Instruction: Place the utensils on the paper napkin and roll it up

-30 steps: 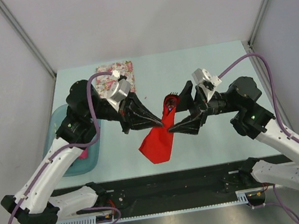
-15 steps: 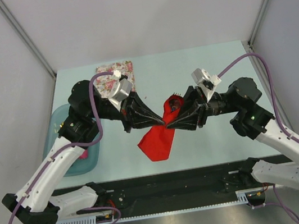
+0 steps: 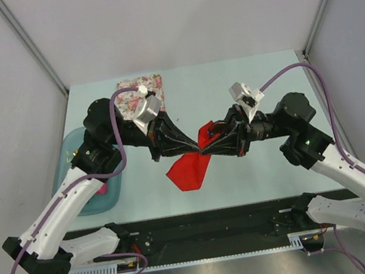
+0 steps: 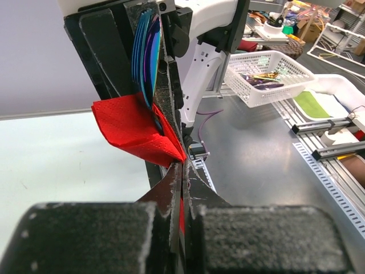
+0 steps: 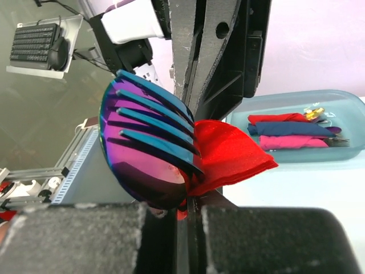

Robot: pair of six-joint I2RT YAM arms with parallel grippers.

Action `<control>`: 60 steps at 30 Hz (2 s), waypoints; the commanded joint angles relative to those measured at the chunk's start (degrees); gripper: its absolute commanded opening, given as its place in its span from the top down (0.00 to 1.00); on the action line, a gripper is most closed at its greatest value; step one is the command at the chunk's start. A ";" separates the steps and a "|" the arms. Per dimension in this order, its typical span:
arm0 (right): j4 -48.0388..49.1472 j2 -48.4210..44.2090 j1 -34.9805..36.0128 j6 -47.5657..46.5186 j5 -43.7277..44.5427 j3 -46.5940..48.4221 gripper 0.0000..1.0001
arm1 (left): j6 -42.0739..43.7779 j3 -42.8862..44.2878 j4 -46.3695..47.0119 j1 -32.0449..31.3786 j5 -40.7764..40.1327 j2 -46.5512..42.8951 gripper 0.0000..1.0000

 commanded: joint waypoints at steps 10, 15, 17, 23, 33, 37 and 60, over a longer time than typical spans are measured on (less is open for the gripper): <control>-6.37 2.21 -4.94 5.28 10.13 3.80 1.00 | -5.95 -0.72 -0.78 10.77 -18.15 -3.51 0.39; -7.95 3.44 -8.29 9.08 14.78 3.80 1.00 | 5.89 -0.10 -8.16 12.98 -32.10 -8.35 0.32; -8.66 4.05 -8.99 10.92 17.06 4.06 1.00 | 8.64 -0.90 -11.22 12.02 -34.24 -9.93 0.32; -9.80 7.39 -9.44 16.10 21.98 4.41 1.00 | 18.75 -3.97 -15.98 3.16 -42.50 -11.61 0.32; -6.64 9.15 -9.35 20.42 20.94 5.11 1.00 | 17.80 0.15 -19.50 -2.75 -47.78 -1.95 0.32; -6.20 8.89 -9.17 20.16 20.32 5.29 1.00 | 14.98 1.12 -20.47 -2.75 -47.52 0.96 0.33; -6.46 5.99 -10.23 16.73 19.71 4.85 1.00 | -2.16 -8.01 -12.64 7.36 -23.27 -2.11 0.33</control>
